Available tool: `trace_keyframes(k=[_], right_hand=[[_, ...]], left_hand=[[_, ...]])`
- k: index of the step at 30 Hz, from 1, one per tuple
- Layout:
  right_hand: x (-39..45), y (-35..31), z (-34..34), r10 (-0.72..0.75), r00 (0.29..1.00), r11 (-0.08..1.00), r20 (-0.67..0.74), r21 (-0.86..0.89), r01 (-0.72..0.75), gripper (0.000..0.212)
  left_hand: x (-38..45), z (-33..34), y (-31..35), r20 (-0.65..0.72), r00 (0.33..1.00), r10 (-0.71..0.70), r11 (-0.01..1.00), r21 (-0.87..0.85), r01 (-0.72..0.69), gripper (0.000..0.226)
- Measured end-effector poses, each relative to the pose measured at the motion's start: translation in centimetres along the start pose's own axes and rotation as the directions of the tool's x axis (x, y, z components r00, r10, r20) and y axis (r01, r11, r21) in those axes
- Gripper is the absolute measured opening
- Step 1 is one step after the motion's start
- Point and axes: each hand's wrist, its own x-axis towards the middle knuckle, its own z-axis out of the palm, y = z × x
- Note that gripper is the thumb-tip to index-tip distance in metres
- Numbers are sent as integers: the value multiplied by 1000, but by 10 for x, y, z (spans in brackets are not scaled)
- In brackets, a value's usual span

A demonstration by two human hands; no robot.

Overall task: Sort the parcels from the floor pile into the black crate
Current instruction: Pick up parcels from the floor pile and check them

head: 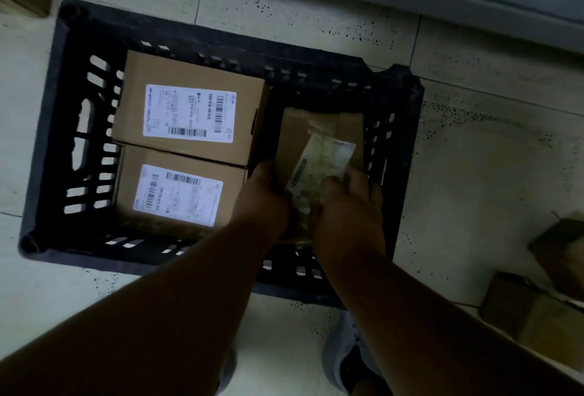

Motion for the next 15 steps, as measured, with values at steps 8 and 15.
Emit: trace_keyframes(k=[8, 15], right_hand=[[19, -9, 7, -58, 970, 993, 237, -90, 82, 58], [20, -8, 2, 91, 961, 995, 261, -52, -80, 63]], left_hand=[[18, 10, 0, 126, 988, -91, 925, 378, 38, 88], [17, 13, -7, 140, 952, -274, 959, -40, 282, 54]])
